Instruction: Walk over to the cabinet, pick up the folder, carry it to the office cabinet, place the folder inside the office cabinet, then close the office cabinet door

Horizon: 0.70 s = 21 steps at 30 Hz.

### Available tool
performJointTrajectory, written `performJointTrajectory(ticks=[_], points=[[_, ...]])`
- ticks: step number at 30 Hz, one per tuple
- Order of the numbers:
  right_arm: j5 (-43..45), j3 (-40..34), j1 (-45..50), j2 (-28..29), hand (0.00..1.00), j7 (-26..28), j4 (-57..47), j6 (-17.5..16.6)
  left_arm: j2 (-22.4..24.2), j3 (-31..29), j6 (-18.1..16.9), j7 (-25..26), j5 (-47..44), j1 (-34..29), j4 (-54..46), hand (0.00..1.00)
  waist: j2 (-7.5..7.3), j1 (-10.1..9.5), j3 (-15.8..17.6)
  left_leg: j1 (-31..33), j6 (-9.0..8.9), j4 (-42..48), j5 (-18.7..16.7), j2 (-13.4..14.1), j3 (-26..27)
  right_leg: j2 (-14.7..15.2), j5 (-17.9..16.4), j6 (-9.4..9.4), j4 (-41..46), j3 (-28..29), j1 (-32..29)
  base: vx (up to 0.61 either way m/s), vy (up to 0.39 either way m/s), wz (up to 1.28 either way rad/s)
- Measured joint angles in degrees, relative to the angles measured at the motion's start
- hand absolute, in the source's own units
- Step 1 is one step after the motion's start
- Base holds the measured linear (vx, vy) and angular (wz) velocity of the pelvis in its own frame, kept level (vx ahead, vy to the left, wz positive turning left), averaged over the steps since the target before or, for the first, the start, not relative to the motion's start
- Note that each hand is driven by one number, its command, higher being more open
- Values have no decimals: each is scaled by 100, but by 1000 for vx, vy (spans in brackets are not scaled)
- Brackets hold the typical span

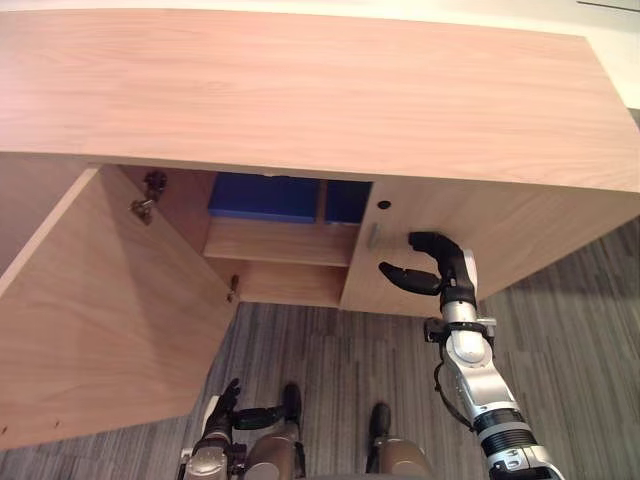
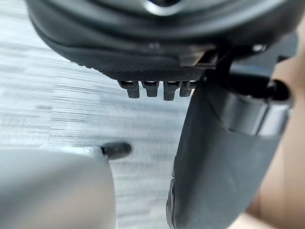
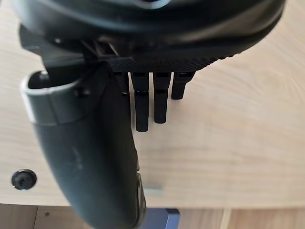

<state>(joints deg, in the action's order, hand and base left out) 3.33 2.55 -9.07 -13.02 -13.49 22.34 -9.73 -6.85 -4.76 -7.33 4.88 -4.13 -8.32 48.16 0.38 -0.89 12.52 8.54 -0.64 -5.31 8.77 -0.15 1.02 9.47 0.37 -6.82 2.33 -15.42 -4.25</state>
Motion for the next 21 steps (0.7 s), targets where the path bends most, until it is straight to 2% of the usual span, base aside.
performJointTrajectory(ticks=[2,3,5,8,11,12,16,21], points=[[-2,5,65,-22,100,78,137,-1,74,-229,-3,16,-203,-141,-96,100,70,-74,17,26,-6,-1,4,-16,-176,-9,-30,-5,-5,-142,59,-69,-8,53],[-7,14,124,-36,100,226,414,4,145,-491,-7,24,-410,-220,-125,100,135,-208,25,93,-21,0,14,-44,-397,-17,-74,-13,-9,-343,126,-53,-24,67],[-18,19,202,-23,100,374,828,54,155,-783,-6,35,-694,-255,-180,100,197,-337,41,156,-40,0,27,-96,-736,-14,-153,-11,-9,-693,239,2,-47,101],[-57,18,314,136,100,539,1519,209,121,-1324,-7,168,-1087,-274,-391,100,246,-593,68,193,-77,2,107,-186,-1233,4,-339,-18,44,-1287,502,57,-49,113],[-59,16,317,372,100,621,1981,327,-50,-1753,-15,315,-1349,-332,-814,100,275,-783,84,211,-19,28,289,-315,-1757,69,-534,6,227,-1849,728,117,-36,112],[-58,14,312,421,100,625,2008,330,-189,-1801,-38,405,-1476,-380,-1126,100,274,-834,86,241,63,29,356,-394,-1955,101,-607,-2,272,-1981,788,113,-19,66],[-57,-9,274,416,100,616,2010,330,-536,-1837,-115,464,-1517,-391,-1981,100,270,-928,89,247,67,30,361,-496,-2229,112,-697,113,270,-1987,901,65,-10,52],[-56,4,197,426,100,632,2017,325,-1433,-1832,-411,462,-1500,52,-2777,100,219,-922,121,240,63,-3,358,-489,-2226,96,-746,91,262,-1906,910,-61,-16,1]])
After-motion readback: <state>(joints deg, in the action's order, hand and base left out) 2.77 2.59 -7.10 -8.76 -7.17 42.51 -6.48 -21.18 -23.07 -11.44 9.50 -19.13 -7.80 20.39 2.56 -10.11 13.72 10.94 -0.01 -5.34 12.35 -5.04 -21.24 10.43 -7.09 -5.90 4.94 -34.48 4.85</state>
